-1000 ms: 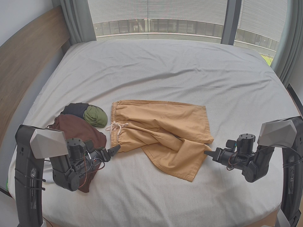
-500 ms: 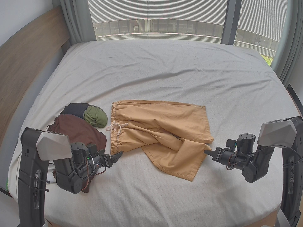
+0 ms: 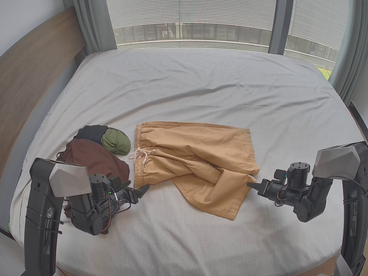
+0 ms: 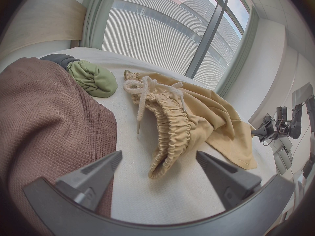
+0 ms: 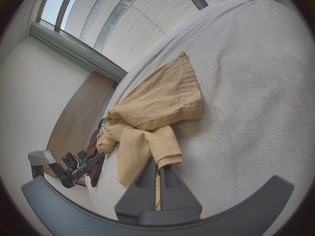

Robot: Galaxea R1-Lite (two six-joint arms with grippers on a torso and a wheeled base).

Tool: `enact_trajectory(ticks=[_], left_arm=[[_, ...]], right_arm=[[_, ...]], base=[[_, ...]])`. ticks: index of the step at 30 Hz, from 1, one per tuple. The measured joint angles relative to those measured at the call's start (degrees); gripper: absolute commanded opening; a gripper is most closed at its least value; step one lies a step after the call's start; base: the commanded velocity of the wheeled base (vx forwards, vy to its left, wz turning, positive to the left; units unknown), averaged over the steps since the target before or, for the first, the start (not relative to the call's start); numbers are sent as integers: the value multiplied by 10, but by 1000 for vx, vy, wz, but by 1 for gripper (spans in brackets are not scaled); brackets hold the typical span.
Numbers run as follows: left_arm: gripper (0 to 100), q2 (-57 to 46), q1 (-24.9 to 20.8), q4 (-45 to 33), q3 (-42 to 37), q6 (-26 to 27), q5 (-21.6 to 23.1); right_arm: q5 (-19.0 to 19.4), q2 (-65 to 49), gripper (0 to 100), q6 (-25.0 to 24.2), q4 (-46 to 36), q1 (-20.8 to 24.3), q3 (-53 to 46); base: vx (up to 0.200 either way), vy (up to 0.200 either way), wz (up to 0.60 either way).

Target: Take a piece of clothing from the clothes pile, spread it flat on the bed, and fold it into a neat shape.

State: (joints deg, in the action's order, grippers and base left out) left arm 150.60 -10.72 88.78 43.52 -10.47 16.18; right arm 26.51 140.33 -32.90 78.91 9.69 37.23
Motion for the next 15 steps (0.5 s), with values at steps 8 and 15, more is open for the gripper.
enact_trajectory(ticks=[8,15], left_arm=[[0,14,1,-1,14,0,1],[0,3,2,-1,19,-30,1]], right_arm=[[0,0,0,0,0,0,0],[0,-2,0,1,-2,0,-5]], base=[[0,0,0],[0,0,0]])
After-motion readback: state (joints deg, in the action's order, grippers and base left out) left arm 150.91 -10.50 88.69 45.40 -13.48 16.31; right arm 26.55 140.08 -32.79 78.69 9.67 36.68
